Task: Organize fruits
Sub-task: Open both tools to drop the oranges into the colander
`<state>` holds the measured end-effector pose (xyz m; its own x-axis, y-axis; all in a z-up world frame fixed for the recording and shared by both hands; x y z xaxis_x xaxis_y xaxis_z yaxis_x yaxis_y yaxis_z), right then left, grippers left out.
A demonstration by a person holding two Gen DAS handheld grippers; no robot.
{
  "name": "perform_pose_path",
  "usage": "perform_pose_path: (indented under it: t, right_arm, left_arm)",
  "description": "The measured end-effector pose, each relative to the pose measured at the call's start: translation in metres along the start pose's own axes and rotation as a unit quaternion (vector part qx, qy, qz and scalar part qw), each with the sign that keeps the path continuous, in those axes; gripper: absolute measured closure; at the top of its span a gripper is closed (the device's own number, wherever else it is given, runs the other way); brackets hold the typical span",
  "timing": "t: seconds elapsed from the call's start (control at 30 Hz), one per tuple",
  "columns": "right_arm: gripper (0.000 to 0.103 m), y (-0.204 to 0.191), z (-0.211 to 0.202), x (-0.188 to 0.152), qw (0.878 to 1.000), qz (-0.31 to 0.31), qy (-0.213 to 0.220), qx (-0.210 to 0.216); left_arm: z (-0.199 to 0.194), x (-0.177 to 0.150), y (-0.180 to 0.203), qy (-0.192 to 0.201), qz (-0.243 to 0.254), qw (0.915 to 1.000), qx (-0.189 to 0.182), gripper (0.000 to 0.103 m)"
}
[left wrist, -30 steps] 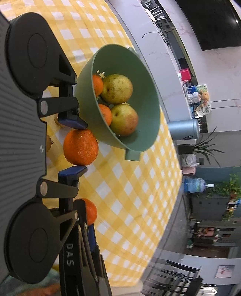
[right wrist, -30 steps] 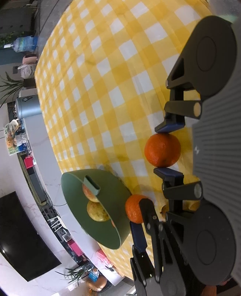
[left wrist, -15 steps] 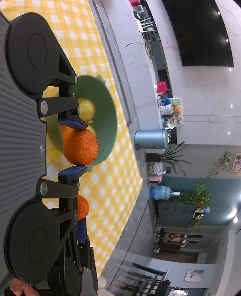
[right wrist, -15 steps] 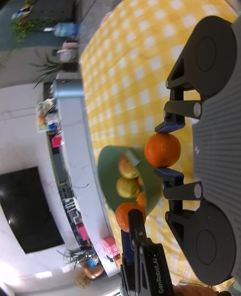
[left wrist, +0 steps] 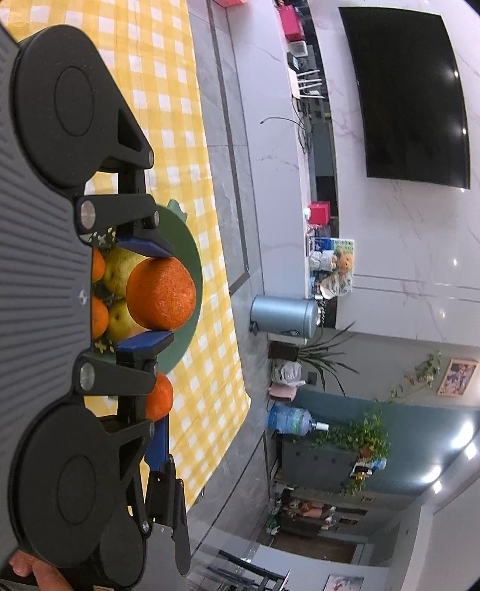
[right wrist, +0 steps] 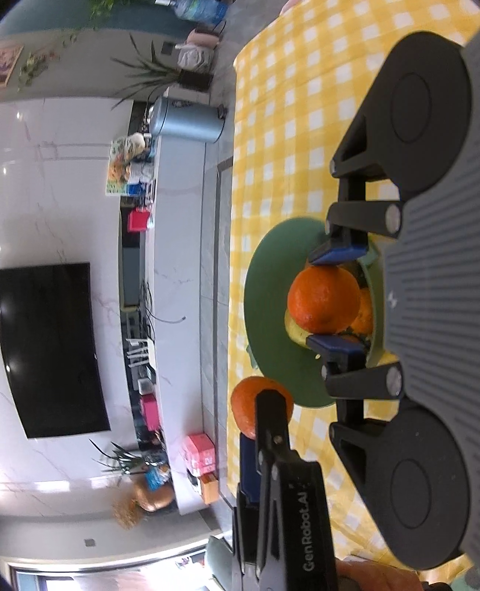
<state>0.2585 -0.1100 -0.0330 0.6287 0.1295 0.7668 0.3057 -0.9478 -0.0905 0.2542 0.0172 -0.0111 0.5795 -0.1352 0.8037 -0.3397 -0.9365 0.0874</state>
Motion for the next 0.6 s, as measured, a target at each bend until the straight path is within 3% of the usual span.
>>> perform_pose_path:
  t: [0.6]
  right_arm:
    - [0.065,-0.009,0.068,-0.006,0.995,-0.044,-0.084,0.014]
  left_arm:
    - [0.045,-0.032,-0.027,-0.072,-0.022,0.9971,0.013,0.054]
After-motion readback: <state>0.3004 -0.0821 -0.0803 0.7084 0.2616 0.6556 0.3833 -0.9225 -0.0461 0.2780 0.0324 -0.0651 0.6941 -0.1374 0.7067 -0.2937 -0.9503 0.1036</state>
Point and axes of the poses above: each gripper's, at about its wrist camera, not at the fingertips, and z roughly the way its jaws point, y to its right, x to its top, the point moved 9 cm from there along z, roughly the way its jaws point, and after that the axes turned 7 degrees about -y, right-handed, at the moved point
